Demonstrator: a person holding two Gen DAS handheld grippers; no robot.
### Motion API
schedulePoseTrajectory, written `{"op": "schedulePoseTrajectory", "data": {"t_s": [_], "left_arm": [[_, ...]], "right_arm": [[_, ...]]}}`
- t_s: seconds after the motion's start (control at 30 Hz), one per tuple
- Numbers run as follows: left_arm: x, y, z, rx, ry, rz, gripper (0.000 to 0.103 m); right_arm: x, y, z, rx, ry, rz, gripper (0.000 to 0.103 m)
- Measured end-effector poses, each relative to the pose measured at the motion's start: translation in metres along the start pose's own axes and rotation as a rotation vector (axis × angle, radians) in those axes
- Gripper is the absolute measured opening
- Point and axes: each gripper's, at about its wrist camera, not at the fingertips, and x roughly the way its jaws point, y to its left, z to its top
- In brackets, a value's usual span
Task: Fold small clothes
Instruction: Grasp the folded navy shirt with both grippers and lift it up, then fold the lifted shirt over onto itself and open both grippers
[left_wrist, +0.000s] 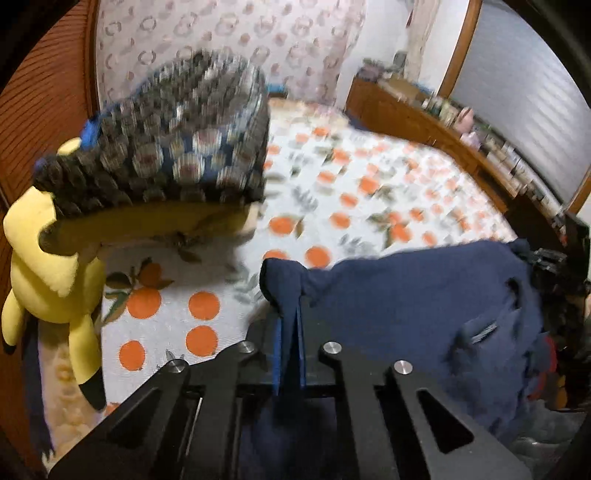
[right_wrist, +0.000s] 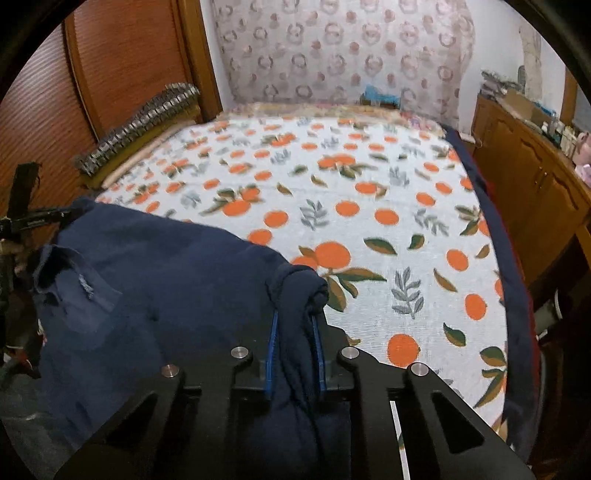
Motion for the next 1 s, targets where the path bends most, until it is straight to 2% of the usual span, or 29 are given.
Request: {"op": "schedulePoseTrajectory", "data": {"t_s": [0.17, 0.27, 0.4, 0.57, 0.8, 1.0], "left_arm": [[-0.063, -0.022, 0.012, 0.022, -0.157, -0.049, 0.006], [-0.099, -0.043, 0.030, 0.075, -0.237, -0.070, 0.006], [-0.160, -0.068, 0.055, 0.125, -0.384, -0.107, 0.006], [-0.210, -0.083, 0.075, 0.146, -0.524, -0.096, 0.006], [-0.258, -0.082, 0.088, 0.144, -0.655, -0.086, 0.006], [-0.277, -0.082, 0.093, 0.152, -0.725, -0.079, 0.006]], "right_arm": [[-0.062, 0.008, 0.010, -0.011, -0.143, -0.003, 0.015], [-0.108, 0.016, 0.022, -0.058, -0.218, -0.031, 0.015], [-0.175, 0.030, 0.039, -0.113, -0.342, -0.066, 0.015], [-0.243, 0.044, 0.058, -0.186, -0.466, -0.120, 0.015], [-0.296, 0.042, 0.067, -0.194, -0.577, -0.137, 0.015], [-0.316, 0.038, 0.063, -0.184, -0.634, -0.133, 0.015]]}}
